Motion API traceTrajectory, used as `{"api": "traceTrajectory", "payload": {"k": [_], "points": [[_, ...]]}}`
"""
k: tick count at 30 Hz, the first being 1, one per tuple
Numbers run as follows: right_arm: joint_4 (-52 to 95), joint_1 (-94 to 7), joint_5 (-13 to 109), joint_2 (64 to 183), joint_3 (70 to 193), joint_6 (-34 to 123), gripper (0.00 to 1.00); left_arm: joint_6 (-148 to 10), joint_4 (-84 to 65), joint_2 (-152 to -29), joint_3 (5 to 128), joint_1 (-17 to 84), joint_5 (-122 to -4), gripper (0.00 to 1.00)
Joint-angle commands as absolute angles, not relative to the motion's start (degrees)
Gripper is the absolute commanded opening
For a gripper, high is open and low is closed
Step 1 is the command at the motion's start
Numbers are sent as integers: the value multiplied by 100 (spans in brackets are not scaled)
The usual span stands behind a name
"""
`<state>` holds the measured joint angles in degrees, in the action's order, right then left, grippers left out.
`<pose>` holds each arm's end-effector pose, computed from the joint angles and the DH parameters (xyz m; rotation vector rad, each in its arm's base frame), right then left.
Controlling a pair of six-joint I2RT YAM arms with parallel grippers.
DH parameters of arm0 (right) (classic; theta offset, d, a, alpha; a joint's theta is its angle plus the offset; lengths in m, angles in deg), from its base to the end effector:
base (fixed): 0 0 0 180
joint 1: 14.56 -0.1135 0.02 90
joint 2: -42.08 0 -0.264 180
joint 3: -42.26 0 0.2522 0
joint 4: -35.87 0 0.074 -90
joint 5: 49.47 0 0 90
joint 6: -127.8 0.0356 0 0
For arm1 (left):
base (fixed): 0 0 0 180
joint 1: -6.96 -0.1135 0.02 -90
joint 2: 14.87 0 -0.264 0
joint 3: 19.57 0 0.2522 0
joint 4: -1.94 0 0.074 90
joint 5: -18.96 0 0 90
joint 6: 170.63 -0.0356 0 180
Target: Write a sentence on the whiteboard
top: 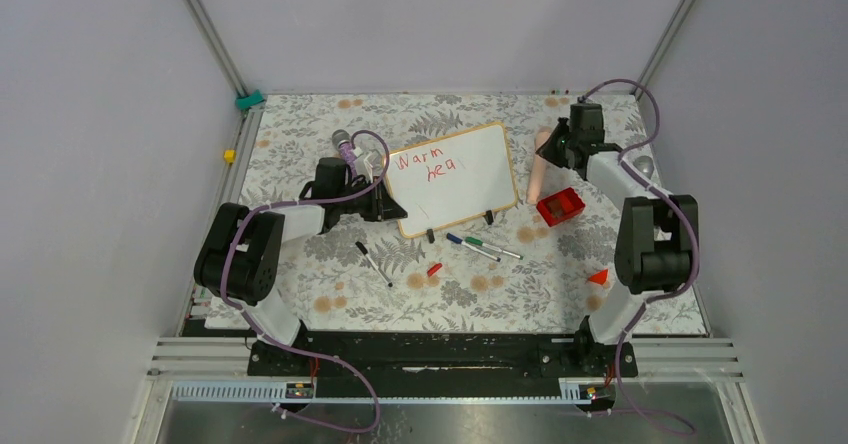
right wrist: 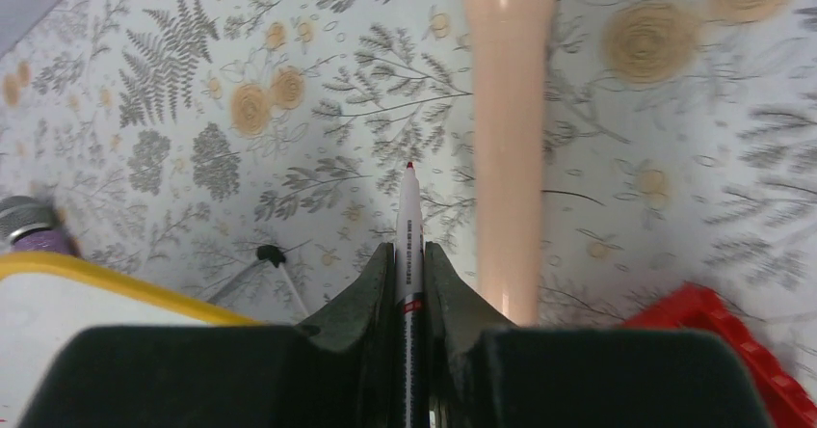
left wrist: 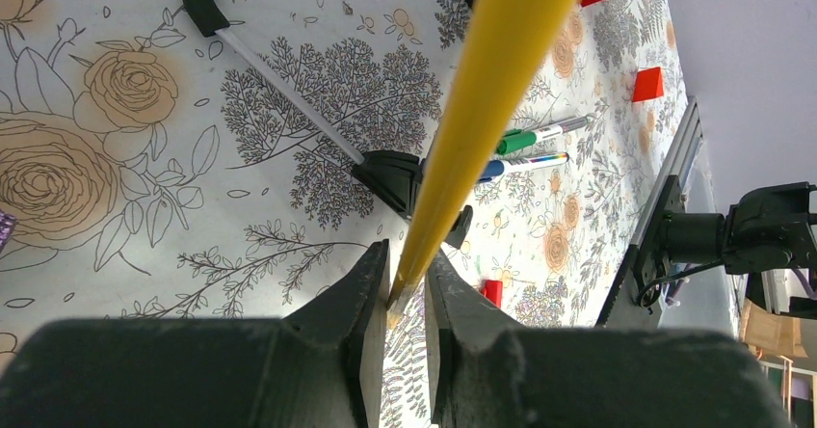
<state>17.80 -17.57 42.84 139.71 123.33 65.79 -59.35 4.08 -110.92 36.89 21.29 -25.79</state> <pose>0.3863 0.0218 0.2410 0.4523 2.1492 0.3506 0.3046 -0.1039 0.1551 0.3207 2.2388 -1.2134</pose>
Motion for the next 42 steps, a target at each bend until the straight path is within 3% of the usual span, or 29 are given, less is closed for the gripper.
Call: {"api": "traceTrajectory", "payload": {"k": [1, 8, 16, 28, 32, 42], "points": [[2154, -1772, 5500, 14454, 12844, 7108, 0, -6076, 154, -11139, 3806, 2157, -2916, 0], [2843, -1772, 5942, 15122, 13124, 7826, 0, -6094, 130, -11154, 3823, 2160, -2920, 0], [4717, -1841, 5747, 15630, 12607, 9618, 0, -6137, 43, -11196, 3883, 2212, -2954, 0], [5682, -1904, 6233, 14888, 11026, 10252, 0, -6191, -47, -11203, 3932, 2213, -2985, 0], [5840, -1902, 6361, 14533, 10559, 10274, 0, -6178, -22, -11214, 3928, 2212, -2914, 2], [5971, -1954, 6506, 13949, 9758, 10311, 0, -6160, 31, -11258, 3945, 2210, -2807, 19]]}}
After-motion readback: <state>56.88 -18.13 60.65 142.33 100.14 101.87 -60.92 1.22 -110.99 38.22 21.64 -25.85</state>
